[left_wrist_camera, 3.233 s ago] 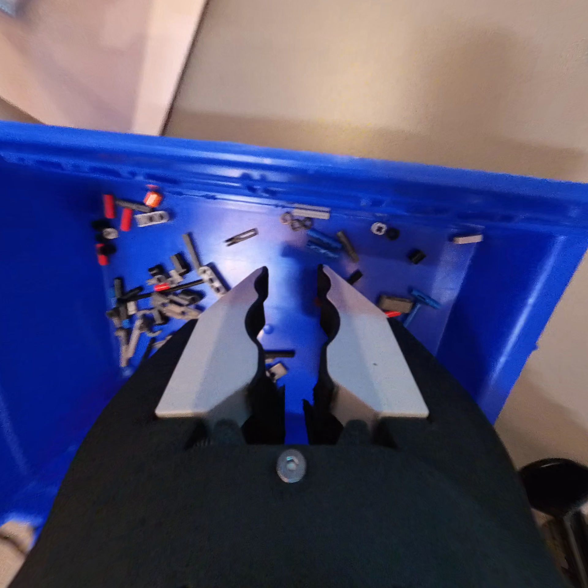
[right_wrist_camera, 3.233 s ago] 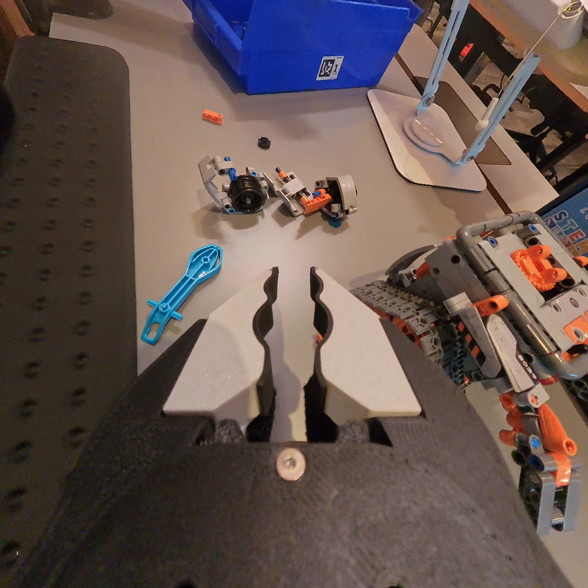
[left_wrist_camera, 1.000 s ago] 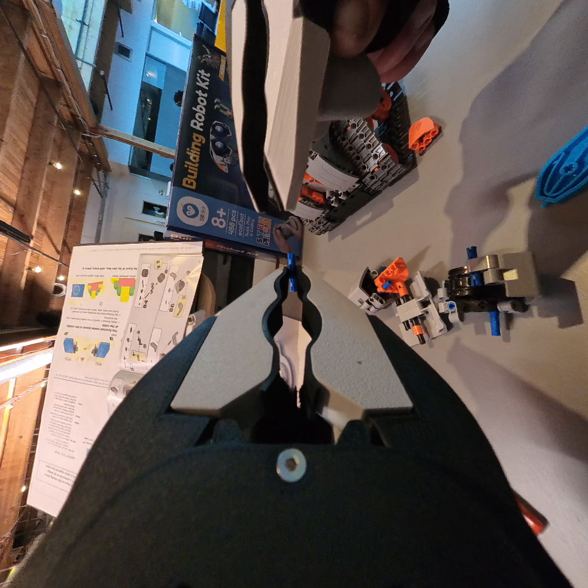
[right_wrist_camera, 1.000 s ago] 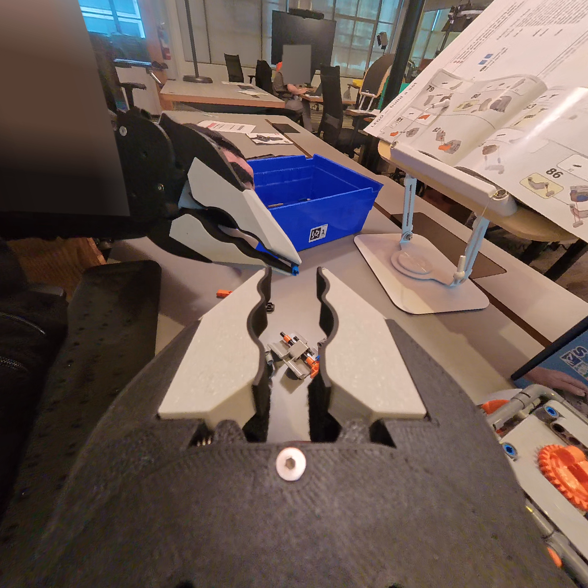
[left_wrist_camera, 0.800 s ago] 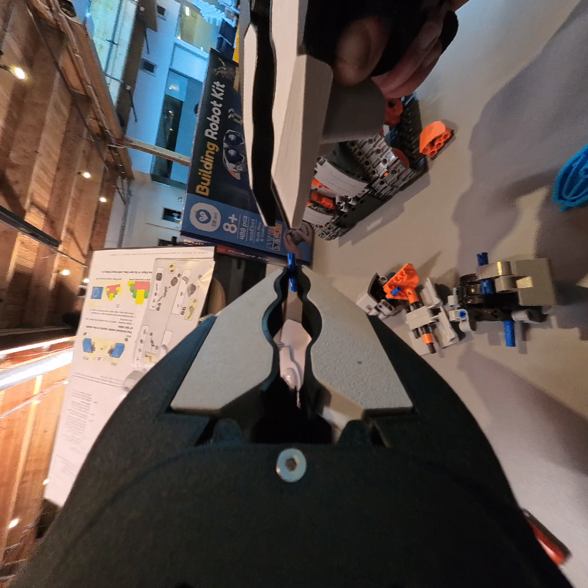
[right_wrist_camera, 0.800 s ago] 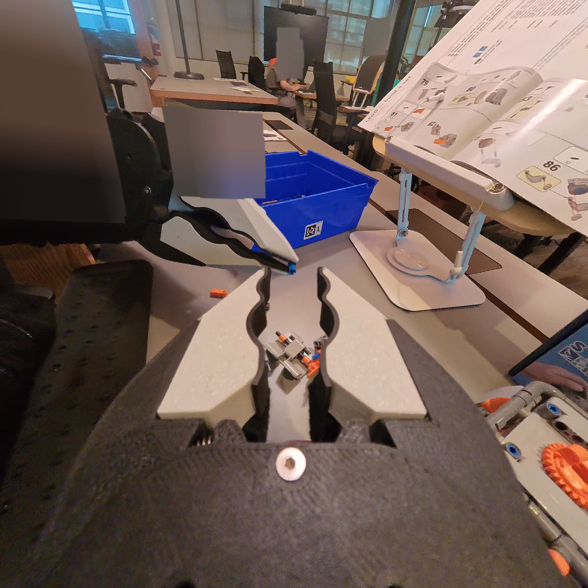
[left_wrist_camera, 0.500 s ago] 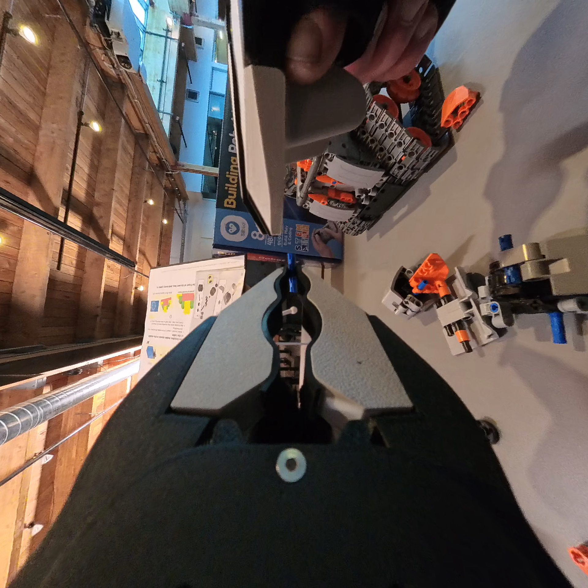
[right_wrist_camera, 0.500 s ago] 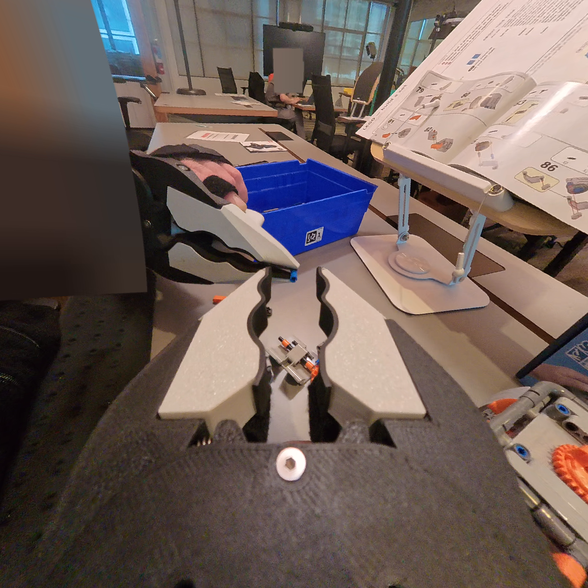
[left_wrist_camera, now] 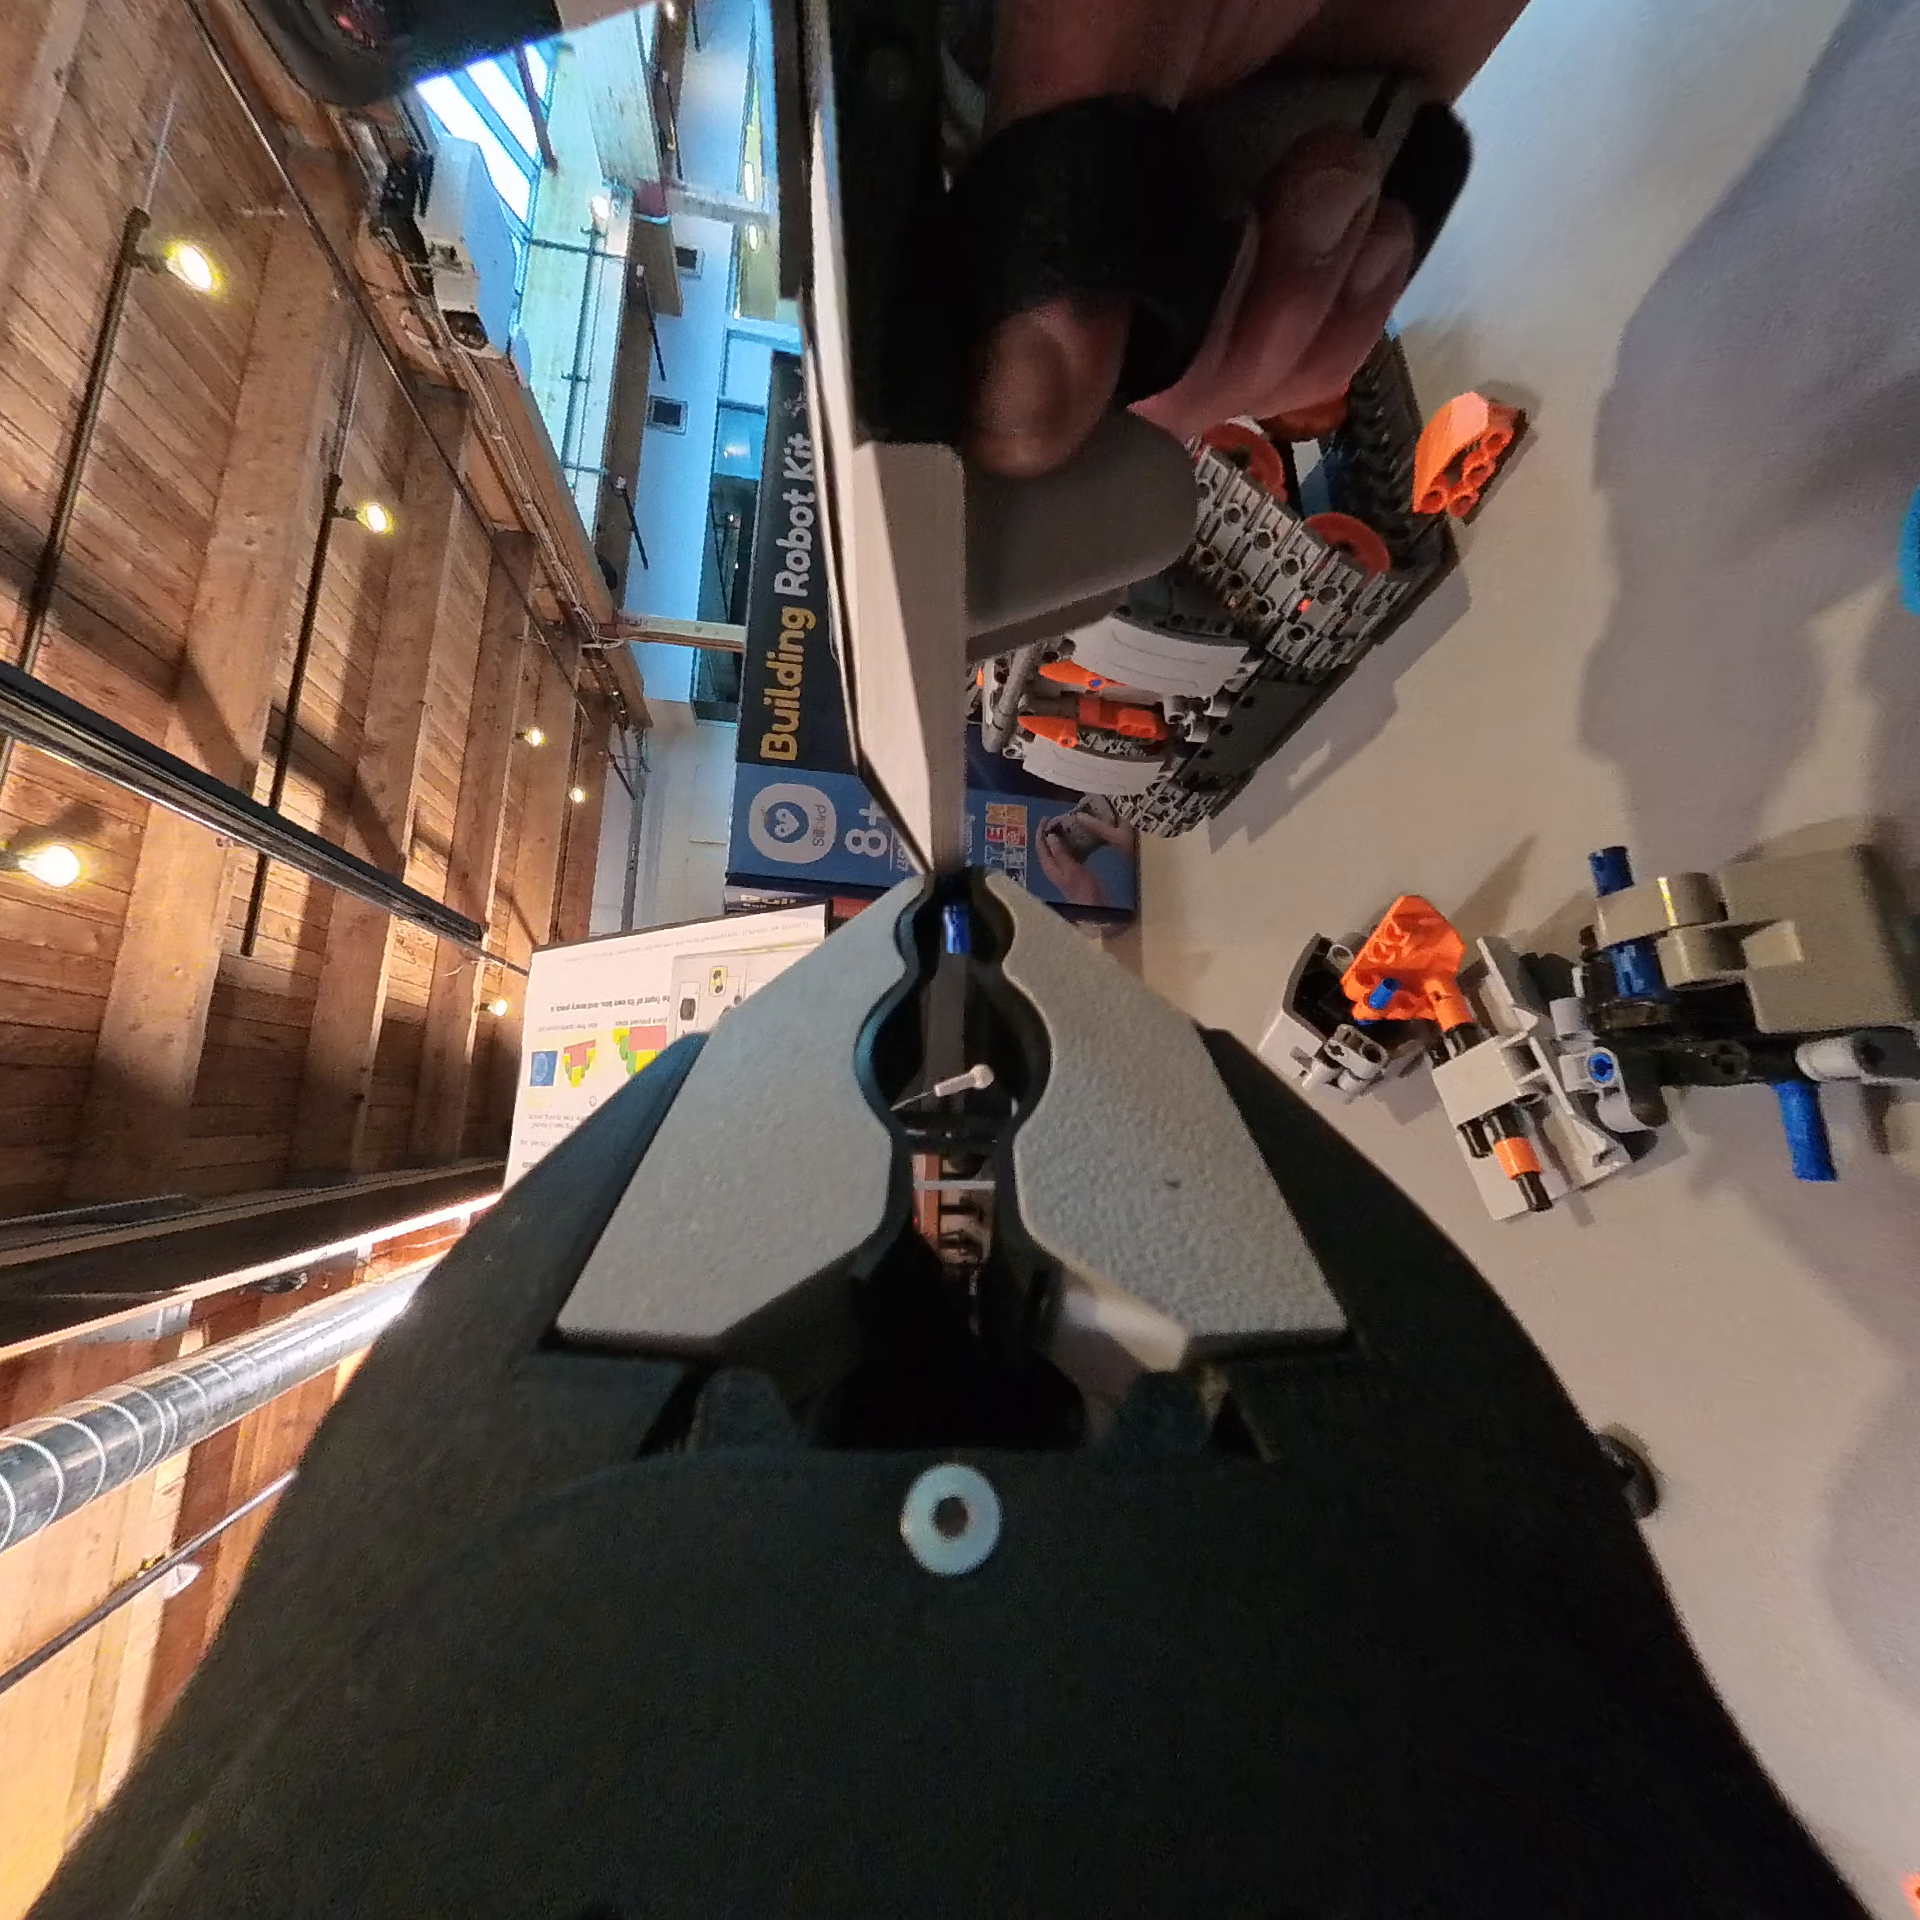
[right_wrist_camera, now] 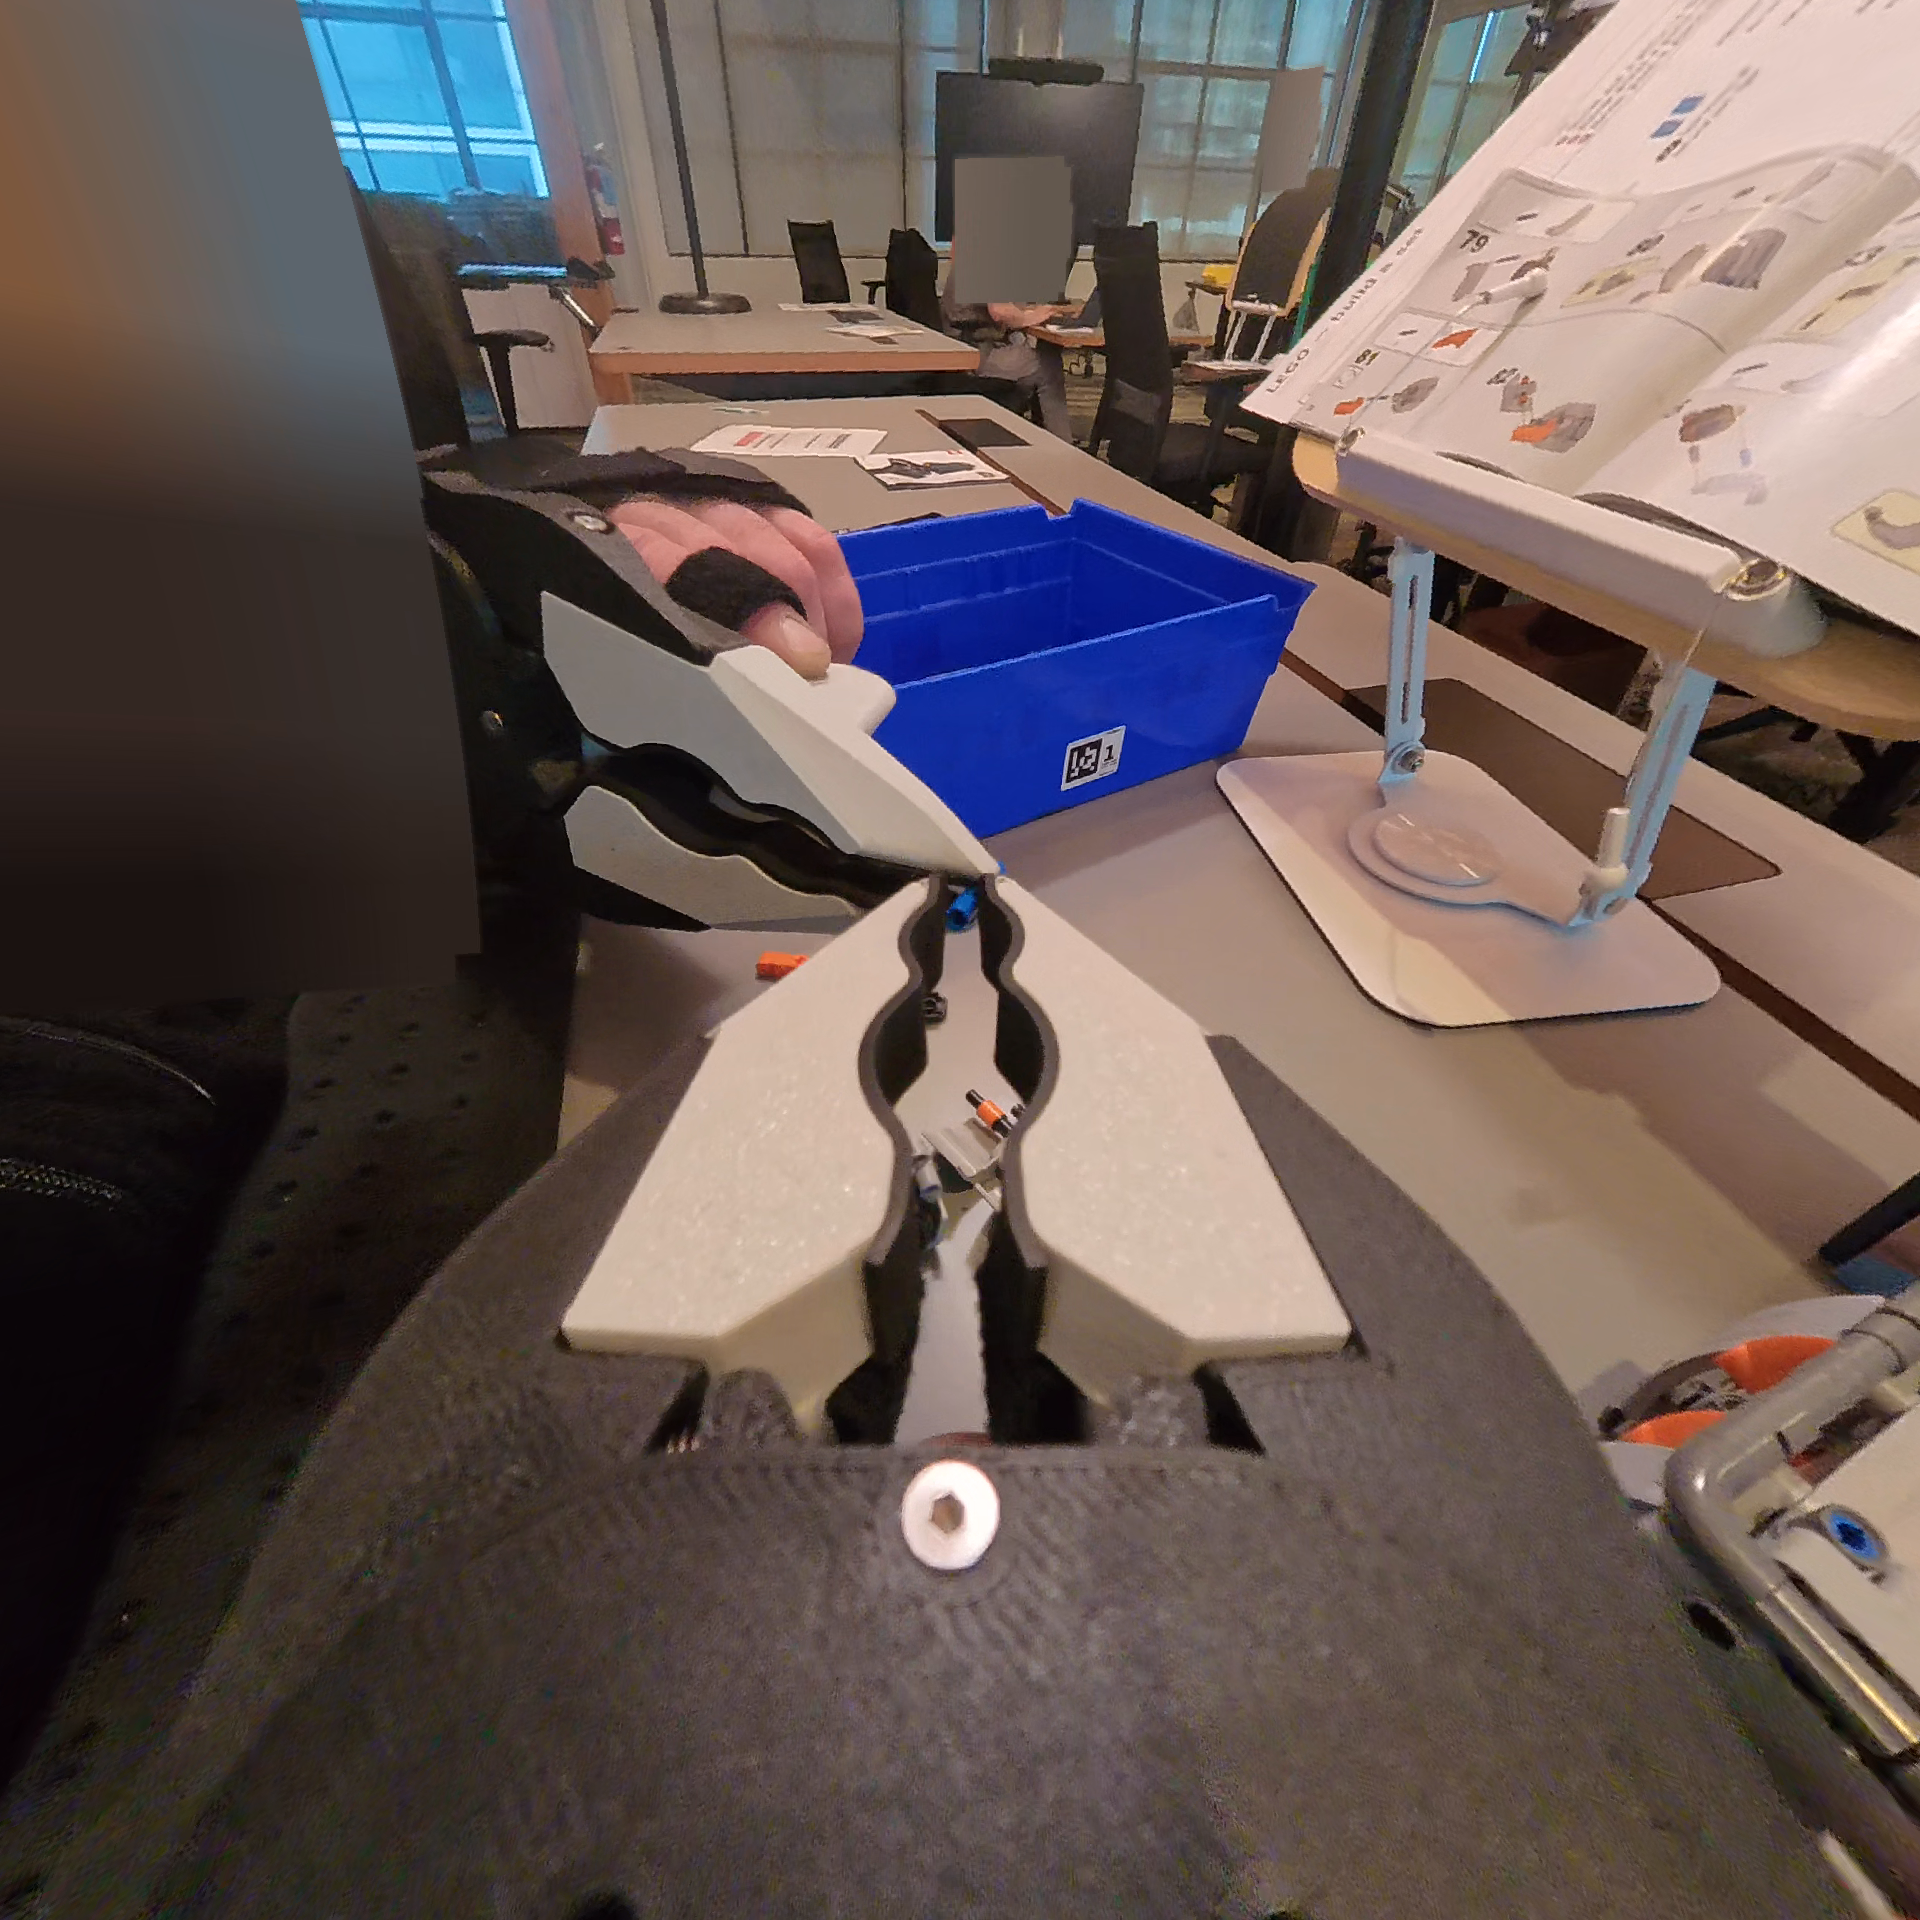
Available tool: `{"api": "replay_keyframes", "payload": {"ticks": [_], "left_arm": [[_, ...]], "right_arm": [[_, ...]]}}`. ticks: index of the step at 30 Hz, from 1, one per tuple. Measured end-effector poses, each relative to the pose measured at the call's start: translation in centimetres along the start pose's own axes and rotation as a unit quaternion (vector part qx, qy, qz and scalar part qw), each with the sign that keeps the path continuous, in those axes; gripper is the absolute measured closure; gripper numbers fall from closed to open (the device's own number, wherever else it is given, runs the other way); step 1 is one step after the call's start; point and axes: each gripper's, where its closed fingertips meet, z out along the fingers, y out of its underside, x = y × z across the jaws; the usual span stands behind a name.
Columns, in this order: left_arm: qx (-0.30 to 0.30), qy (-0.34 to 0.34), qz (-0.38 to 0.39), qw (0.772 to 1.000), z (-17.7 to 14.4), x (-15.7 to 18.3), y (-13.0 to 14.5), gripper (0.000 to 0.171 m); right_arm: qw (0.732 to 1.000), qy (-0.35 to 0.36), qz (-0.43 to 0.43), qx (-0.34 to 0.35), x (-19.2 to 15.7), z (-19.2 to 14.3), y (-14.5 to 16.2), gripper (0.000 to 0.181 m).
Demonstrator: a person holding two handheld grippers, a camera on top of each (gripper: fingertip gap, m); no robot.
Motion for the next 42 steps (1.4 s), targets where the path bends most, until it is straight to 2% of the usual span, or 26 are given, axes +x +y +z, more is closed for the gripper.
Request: {"api": "replay_keyframes", "payload": {"ticks": [11, 14, 18, 20, 21, 23, 24, 25, 28, 35, 38, 42], "left_arm": [[0.017, 0.027, -0.046, 0.998, -0.5, 0.4, -0.4, 0.167], [0.014, 0.034, -0.072, 0.997, -0.9, 0.5, 0.0, 0.164], [-0.005, 0.078, -0.122, 0.989, -1.3, 1.8, 1.3, 0.158], [-0.02, 0.143, -0.177, 0.973, -1.6, 3.7, 2.1, 0.155], [-0.033, 0.189, -0.212, 0.958, -1.8, 5.1, 2.6, 0.153], [-0.054, 0.272, -0.292, 0.916, -2.4, 7.7, 3.3, 0.148], [-0.063, 0.325, -0.328, 0.885, -2.9, 9.3, 3.3, 0.146], [-0.079, 0.355, -0.351, 0.863, -3.2, 10.5, 3.5, 0.141], [-0.087, 0.392, -0.38, 0.833, -3.5, 12.1, 3.4, 0.14], [-0.058, 0.429, -0.45, 0.781, -2.8, 12.6, 2.5, 0.16], [-0.051, 0.437, -0.461, 0.77, -2.6, 13.1, 2.3, 0.169], [-0.041, 0.438, -0.455, 0.774, -2.6, 13.7, 2.0, 0.171]], "right_arm": [[1.0, -0.01, -0.005, -0.005, -0.2, -0.3, 0.2, 0.181], [1.0, -0.017, 0.007, -0.007, -0.1, -0.4, 0.6, 0.181], [0.999, -0.022, 0.009, -0.021, 0.2, -0.4, 1.6, 0.181], [0.999, -0.021, 0.002, -0.04, 0.5, -0.5, 2.5, 0.181], [0.999, -0.023, 0.006, -0.044, 0.7, -0.6, 2.9, 0.181], [0.998, -0.028, 0.013, -0.054, 0.9, -0.6, 3.5, 0.181], [0.998, -0.03, 0.013, -0.06, 0.9, -0.6, 3.9, 0.181], [0.997, -0.032, 0.011, -0.066, 0.9, -0.5, 4.2, 0.181], [0.996, -0.039, 0.005, -0.083, 0.6, -0.3, 5.0, 0.181], [0.994, -0.046, 0.002, -0.096, 0.4, -0.3, 5.6, 0.181], [0.994, -0.048, 0.004, -0.099, 0.4, -0.4, 5.9, 0.181], [0.994, -0.047, 0.001, -0.096, 0.4, -0.7, 5.7, 0.181]]}}
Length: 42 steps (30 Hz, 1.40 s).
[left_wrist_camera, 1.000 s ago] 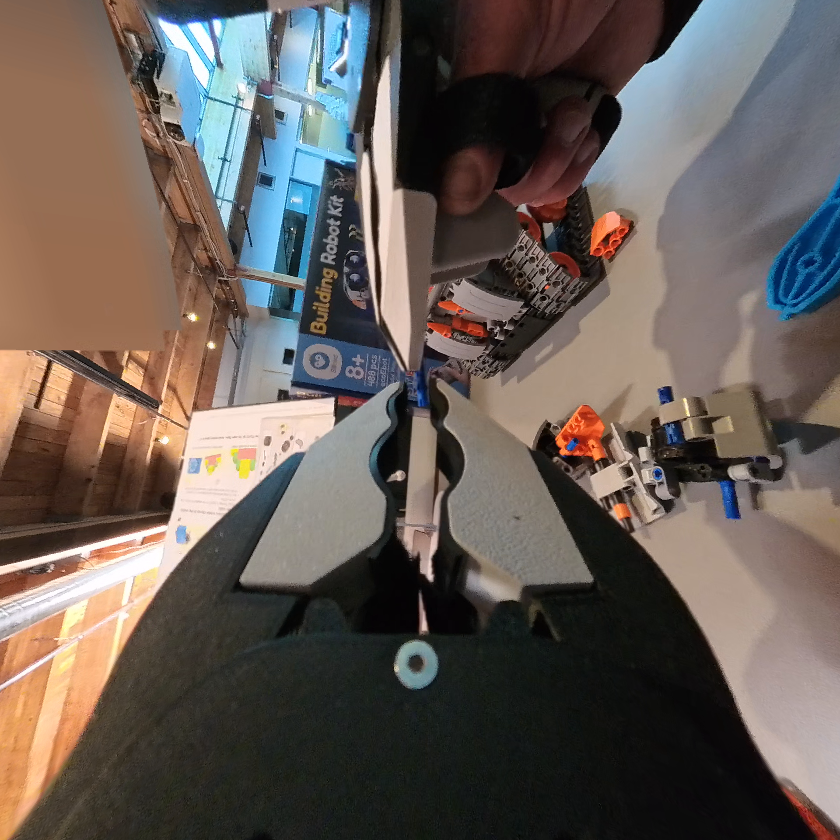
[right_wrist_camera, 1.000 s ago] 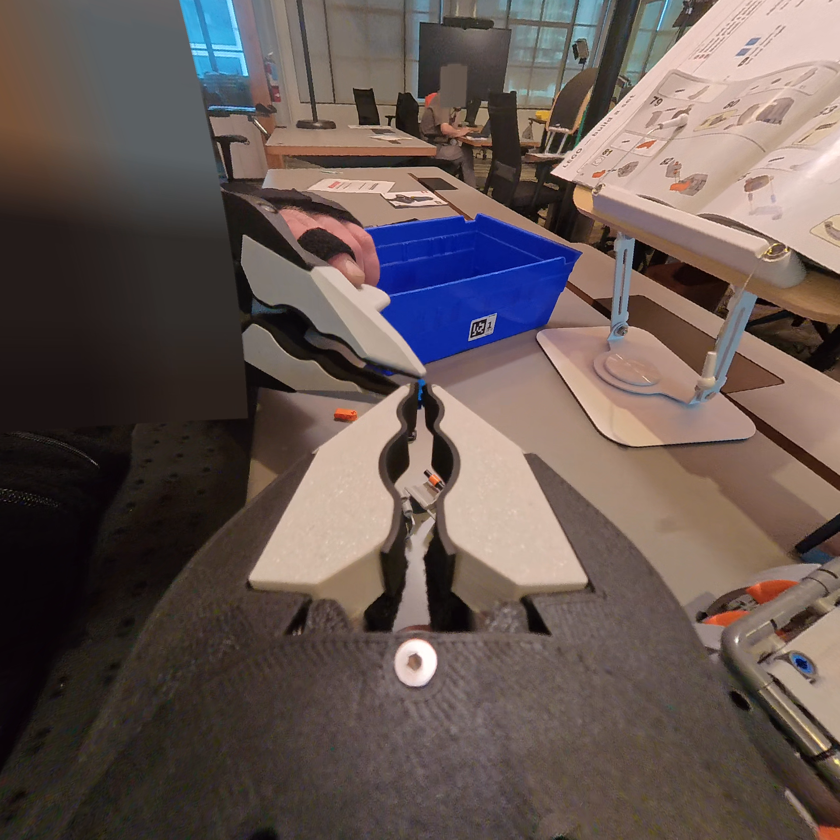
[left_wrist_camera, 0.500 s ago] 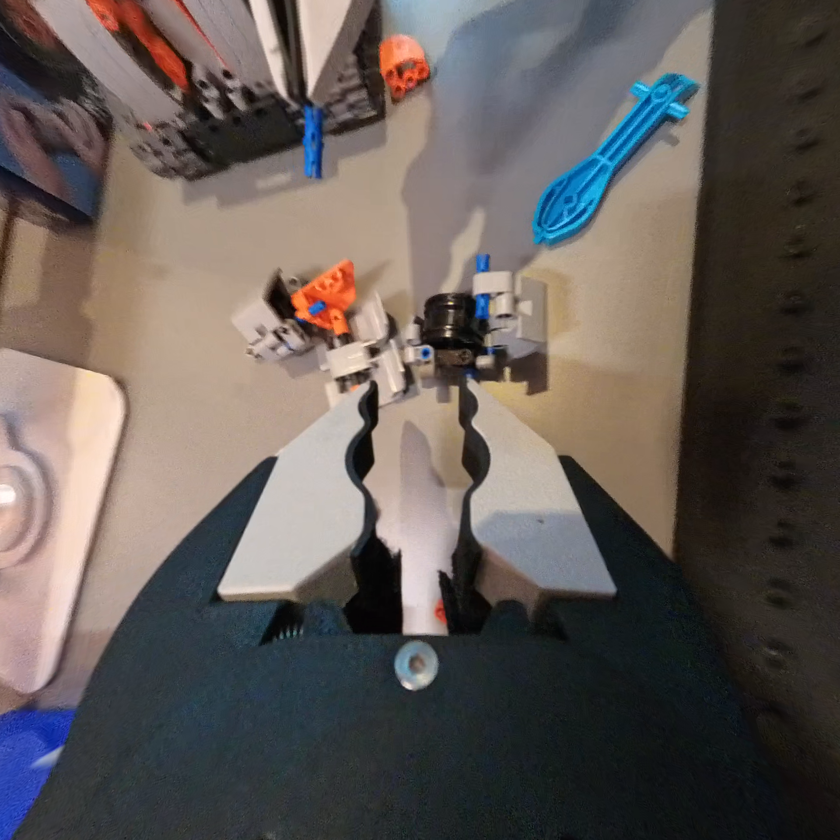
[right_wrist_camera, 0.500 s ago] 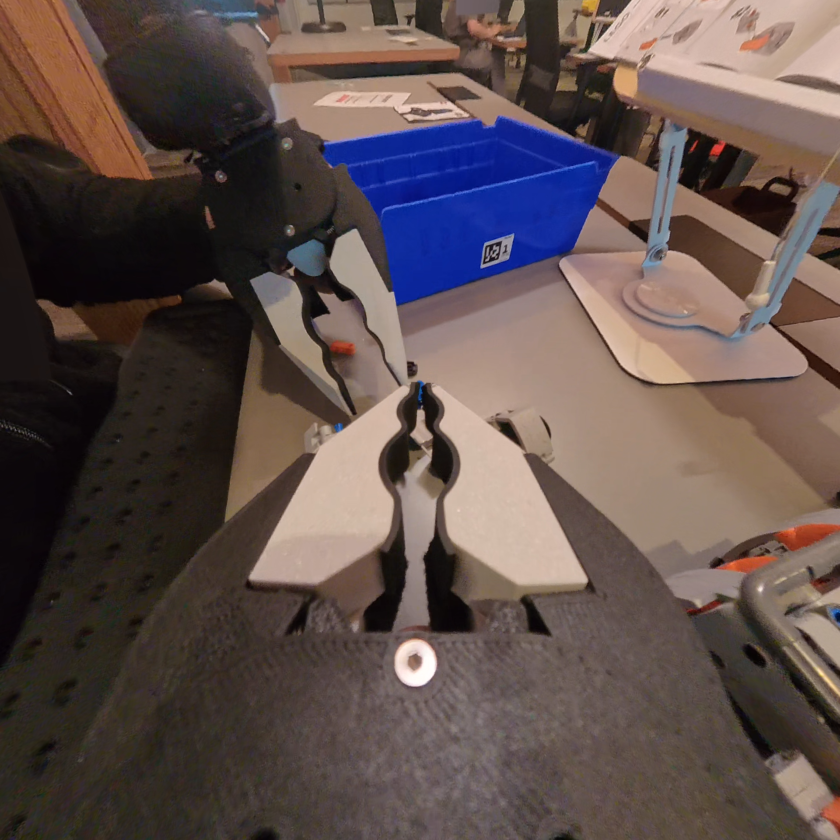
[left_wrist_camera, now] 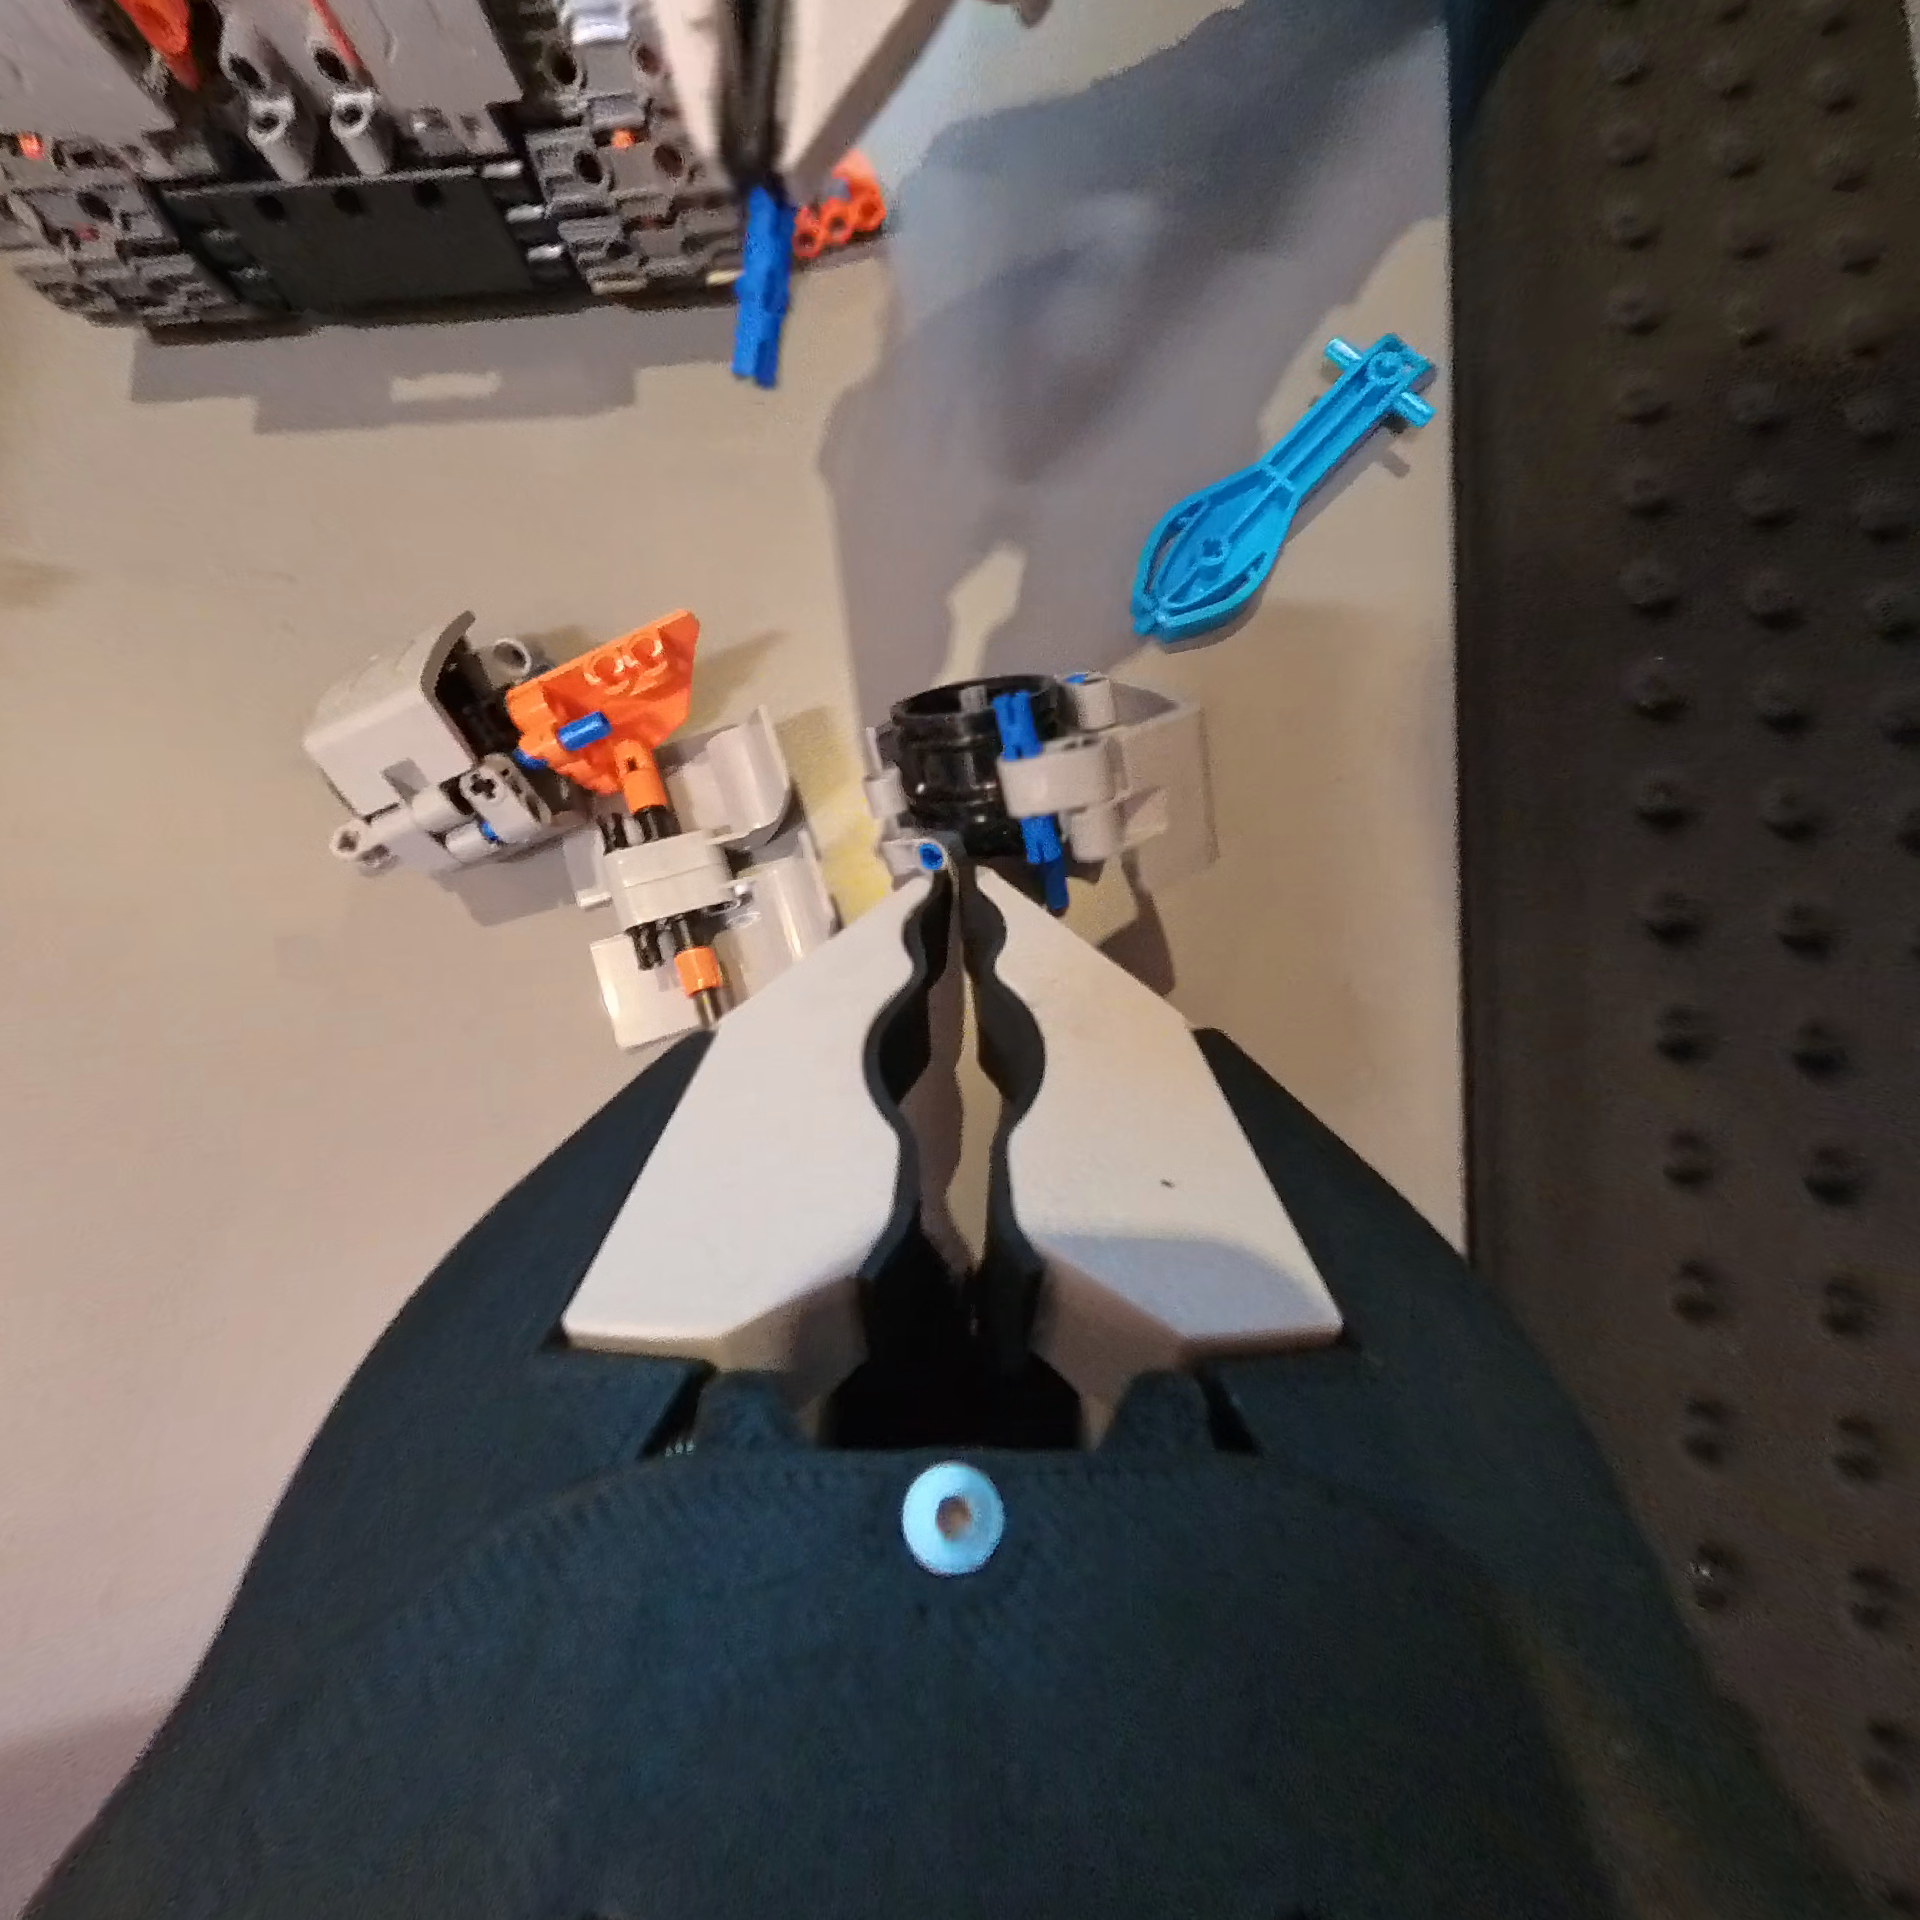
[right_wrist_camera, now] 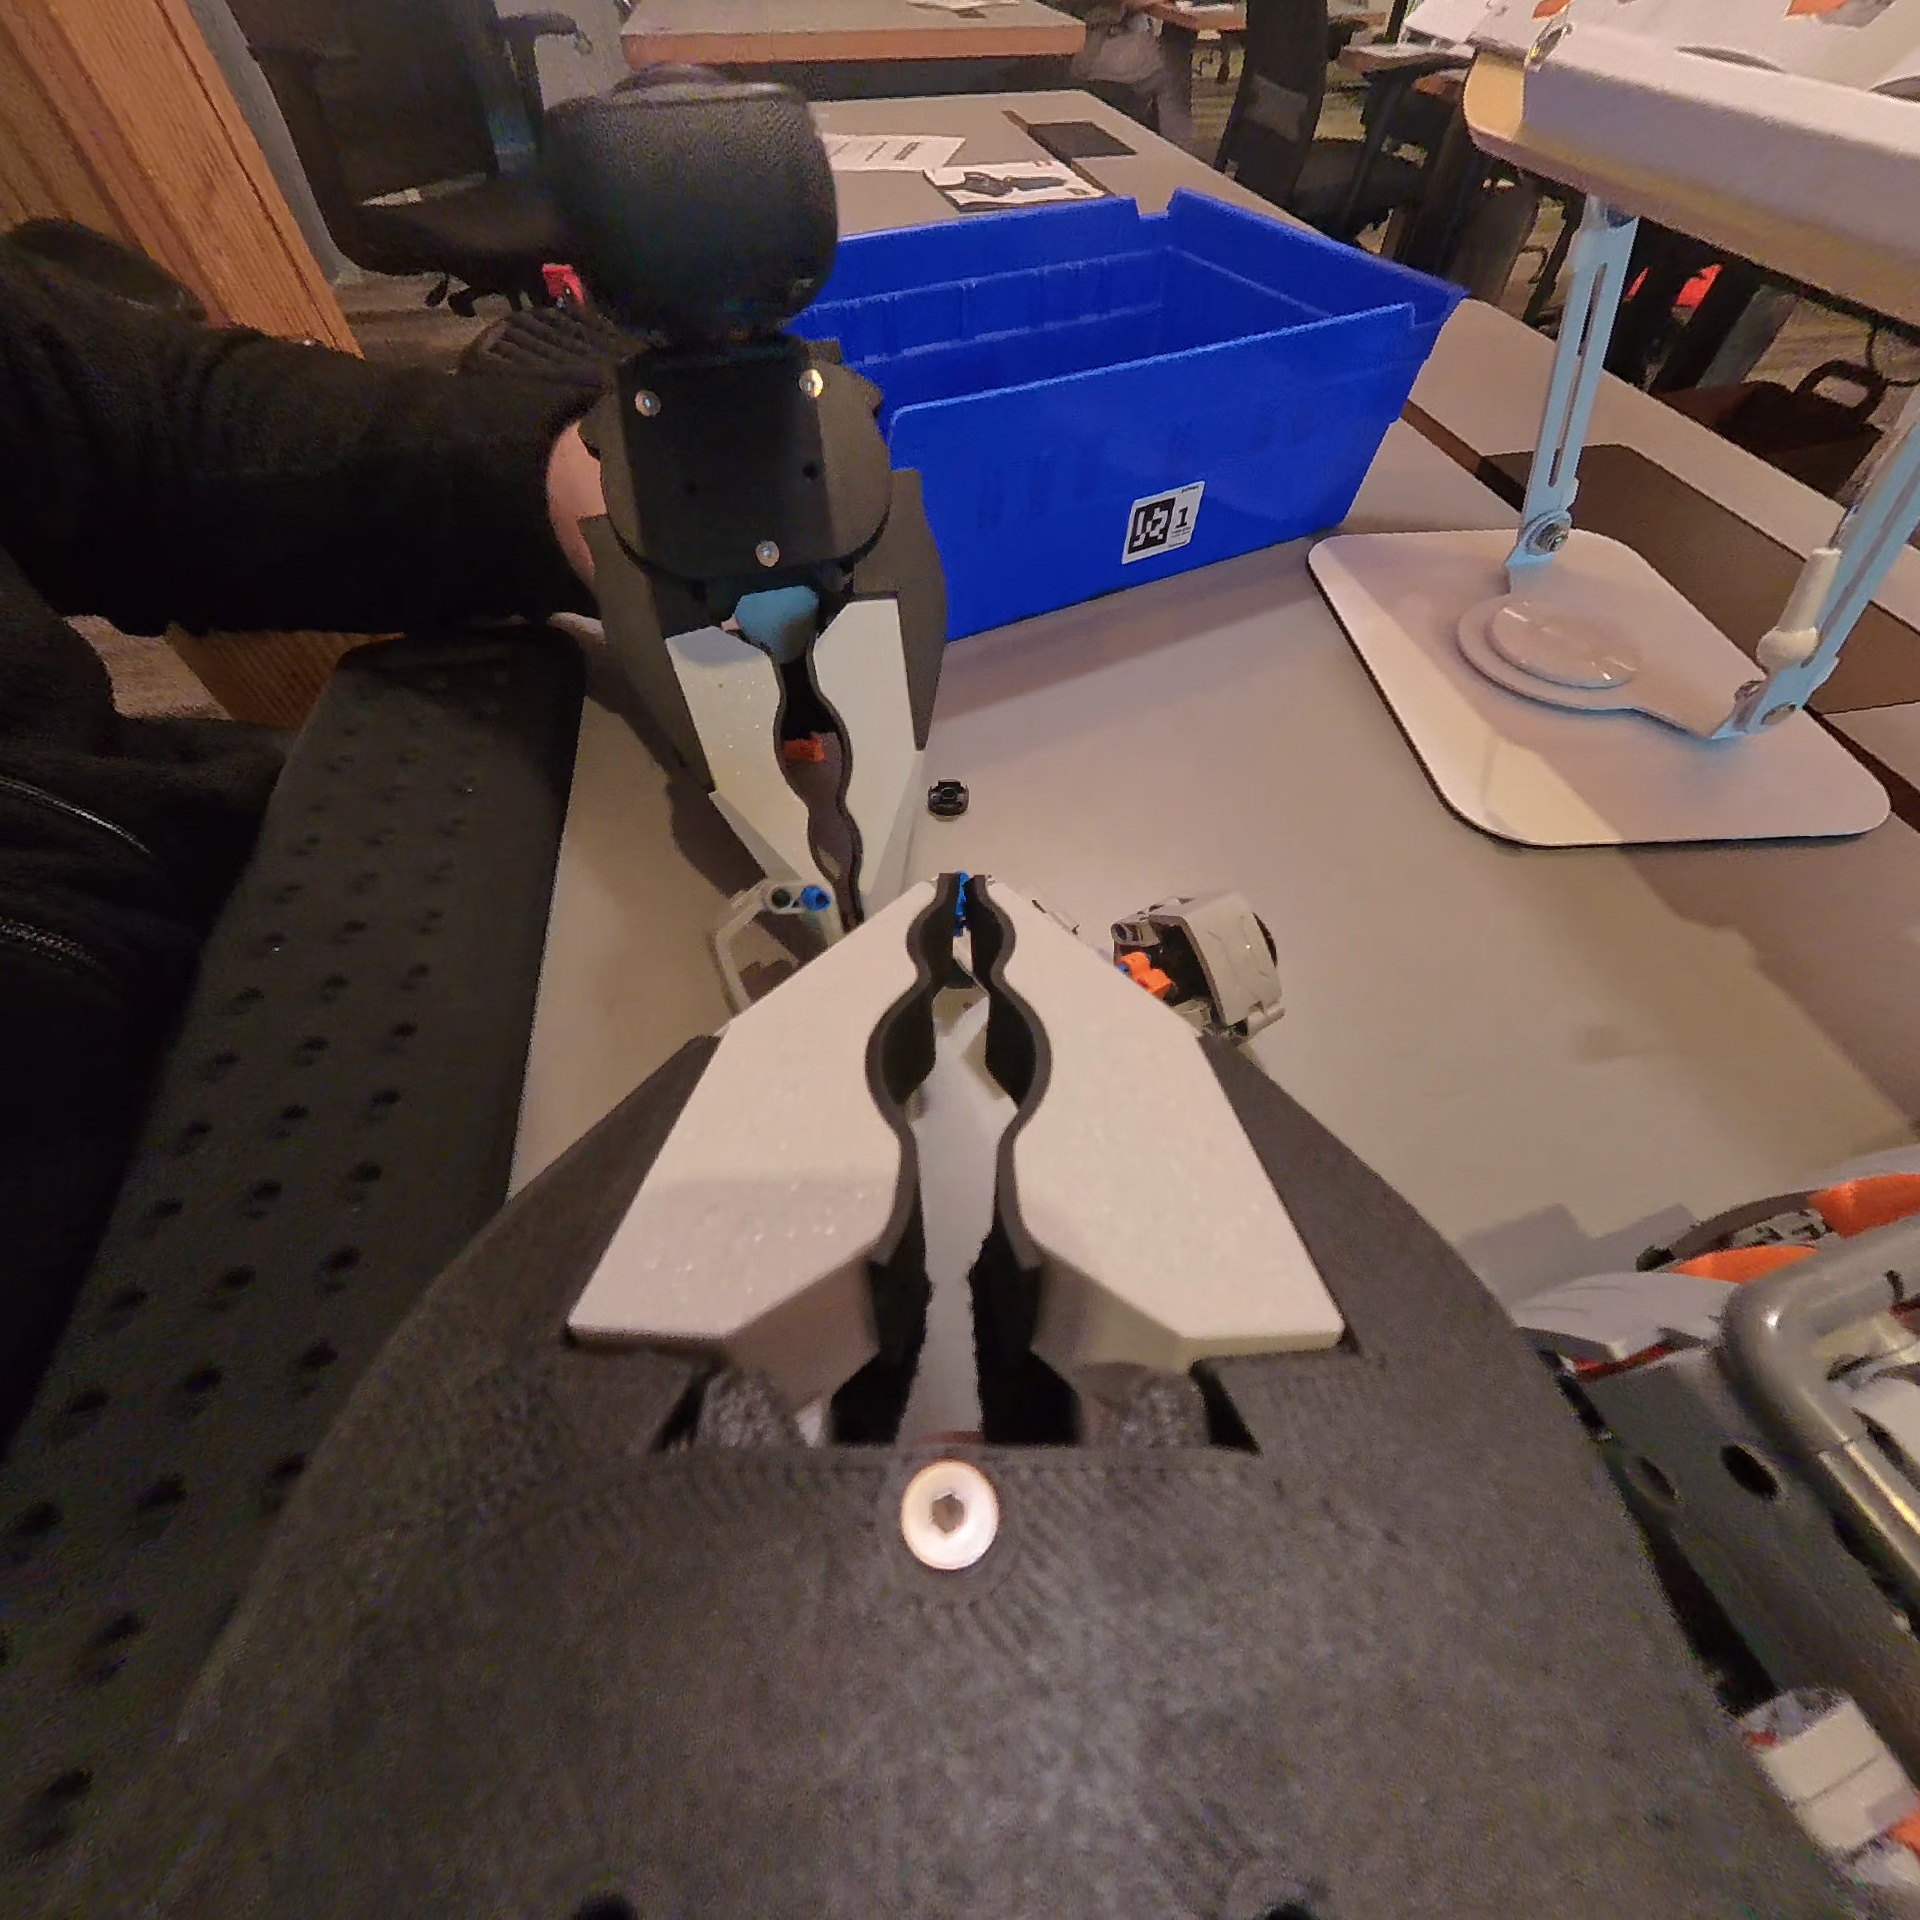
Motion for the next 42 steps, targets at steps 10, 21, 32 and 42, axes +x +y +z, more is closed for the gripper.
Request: {"api": "replay_keyframes", "payload": {"ticks": [10, 21, 32, 42], "left_arm": [[0.022, -0.036, 0.05, 0.998, -0.9, 0.6, -0.8, 0.149], [0.003, 0.03, 0.051, 0.998, 1.1, 0.8, -2.6, 0.151], [0.0, 0.079, 0.032, 0.996, 1.8, 0.3, -3.2, 0.153], [-0.06, 0.1, 0.045, 0.992, 2.2, 1.6, -2.0, 0.122]], "right_arm": [[1.0, 0.001, -0.011, -0.008, -0.2, -0.1, 0.2, 0.181], [0.999, -0.003, -0.01, -0.034, -0.2, -0.5, 1.6, 0.181], [0.998, -0.012, -0.002, -0.053, -0.4, -1.7, 3.2, 0.181], [0.998, -0.014, -0.001, -0.062, -0.6, -1.8, 3.7, 0.181]]}}
